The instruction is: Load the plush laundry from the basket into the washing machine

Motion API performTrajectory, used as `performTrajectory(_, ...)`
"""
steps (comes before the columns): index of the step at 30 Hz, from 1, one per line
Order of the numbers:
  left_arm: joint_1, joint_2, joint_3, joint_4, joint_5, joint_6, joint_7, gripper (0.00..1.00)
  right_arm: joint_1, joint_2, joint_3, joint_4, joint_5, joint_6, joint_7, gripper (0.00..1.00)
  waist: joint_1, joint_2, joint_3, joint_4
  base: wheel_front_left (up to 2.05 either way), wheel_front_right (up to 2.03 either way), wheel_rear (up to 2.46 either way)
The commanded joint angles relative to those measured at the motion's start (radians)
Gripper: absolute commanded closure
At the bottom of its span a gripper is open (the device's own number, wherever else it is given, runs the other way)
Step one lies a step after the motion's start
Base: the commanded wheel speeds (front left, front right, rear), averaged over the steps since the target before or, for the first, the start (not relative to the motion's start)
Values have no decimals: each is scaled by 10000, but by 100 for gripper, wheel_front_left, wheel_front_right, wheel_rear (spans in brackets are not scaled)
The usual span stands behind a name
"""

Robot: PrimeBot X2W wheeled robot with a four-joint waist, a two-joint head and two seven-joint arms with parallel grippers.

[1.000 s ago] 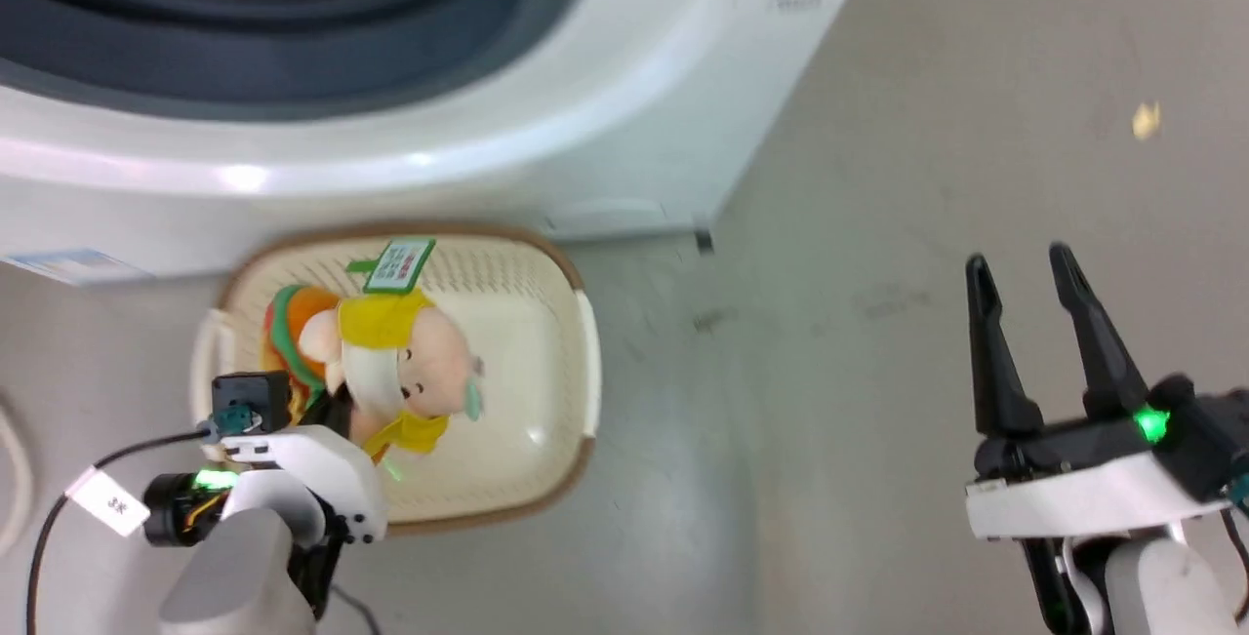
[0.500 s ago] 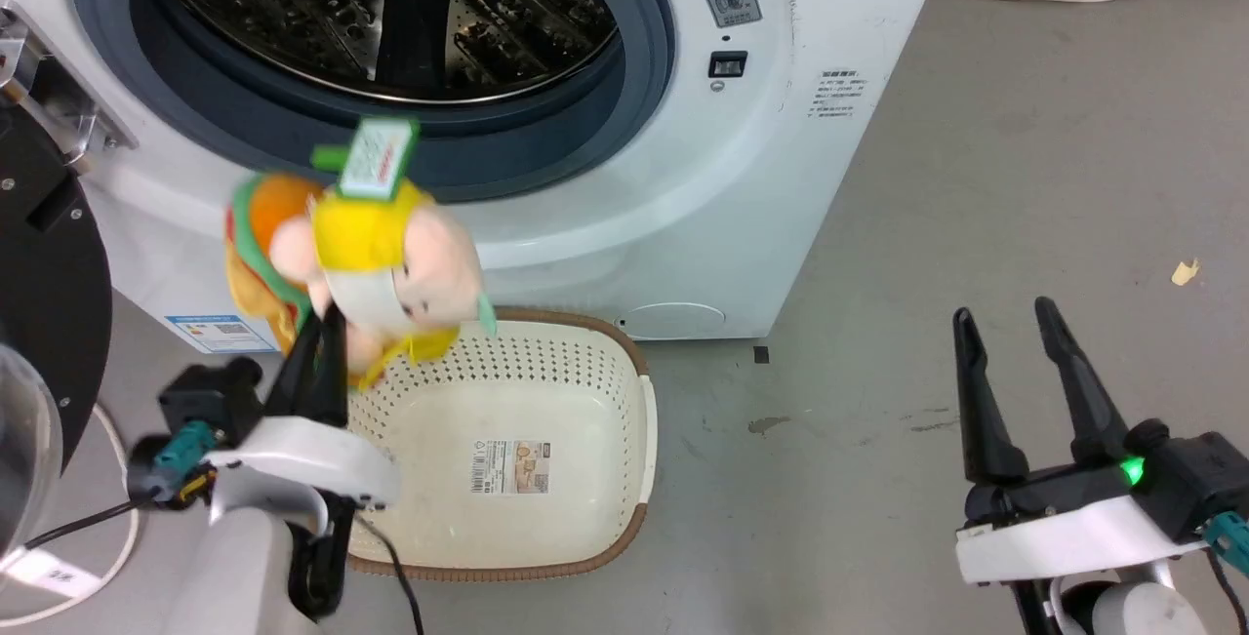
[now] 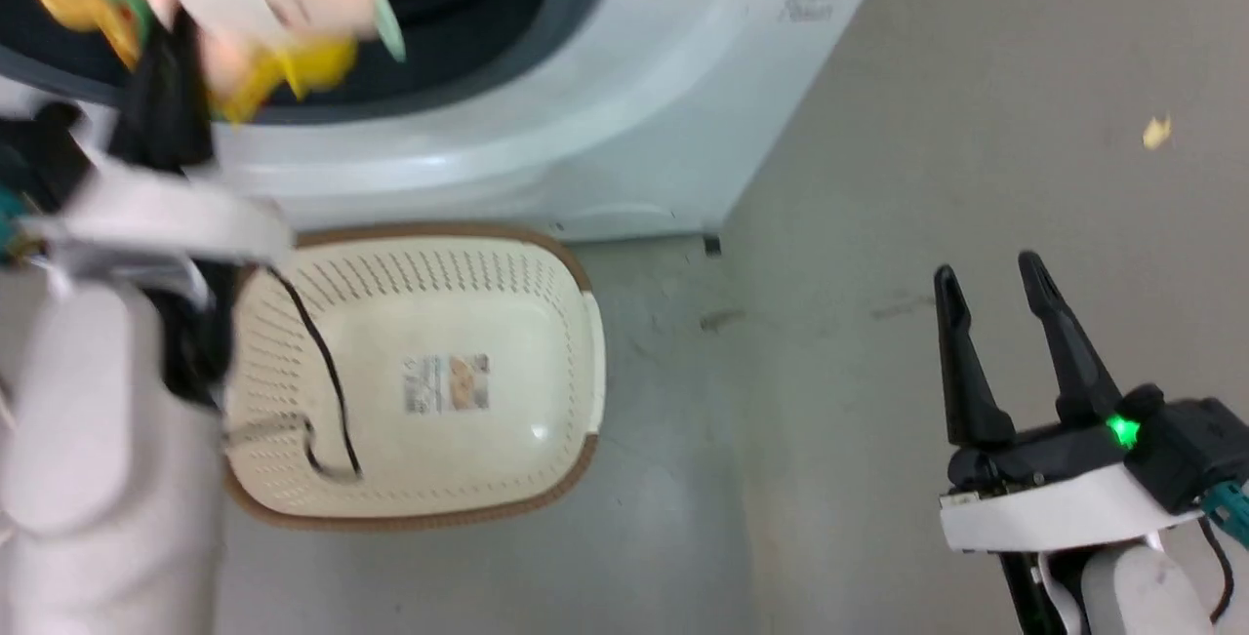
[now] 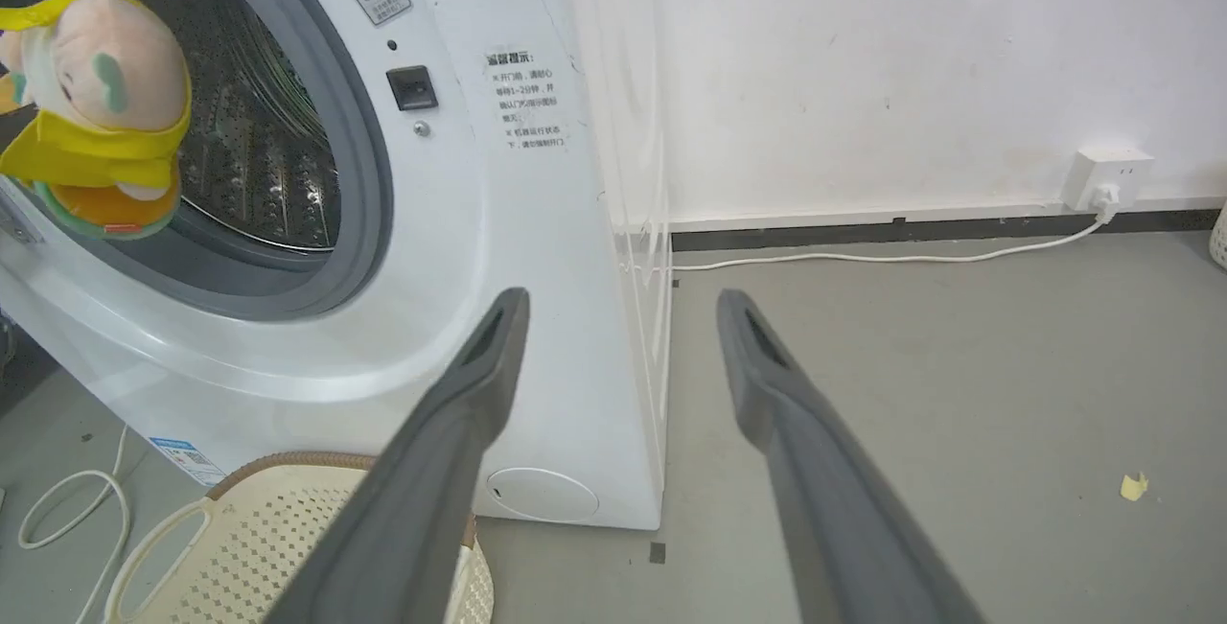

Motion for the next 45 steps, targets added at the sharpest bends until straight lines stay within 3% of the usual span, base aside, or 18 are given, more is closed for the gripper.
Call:
performTrajectory(1, -566, 213, 45, 63, 45, -31, 162, 100, -258, 3, 36, -101, 120, -9, -44, 0, -2, 0, 1038, -630, 0, 0, 0)
performTrajectory(8, -3182, 1232, -122, 1185, 317, -147, 1376, 100, -725, 3, 103, -305, 606, -9, -44, 0, -2, 0, 2384, -1223, 0, 0, 0)
performTrajectory(14, -6298, 2184, -604, 3284, 798, -245, 2979, 100, -1148, 3, 290, -317, 1023, -9, -44, 0, -2, 0, 3478, -1638, 0, 0, 0)
performTrajectory(24, -8282, 2825, -1435, 5544, 1287, -416, 4468, 100, -1339, 3, 531, -159, 1415, -9, -44, 0, -2, 0, 4044, -1894, 0, 0, 0)
performTrajectory(32, -8643, 2819, -1995, 6526, 1392, -499, 4074, 100, -1518, 3, 510, -81, 1438, -9, -44, 0, -2, 0, 3971, -1804, 0, 0, 0)
performTrajectory(33, -8622, 2796, -2032, 6612, 1383, -502, 3915, 85, -1532, 3, 485, -72, 1411, -9, -44, 0, -2, 0, 3901, -1775, 0, 0, 0)
performTrajectory(34, -8599, 2775, -2070, 6698, 1375, -506, 3775, 0, -1533, 3, 463, -66, 1384, -9, -44, 0, -2, 0, 3836, -1747, 0, 0, 0)
performTrajectory(45, -7289, 2159, -2380, 7635, 874, -551, 1704, 0, -1296, 3, 73, 131, 721, -9, -44, 0, -2, 0, 1932, -1046, 0, 0, 0)
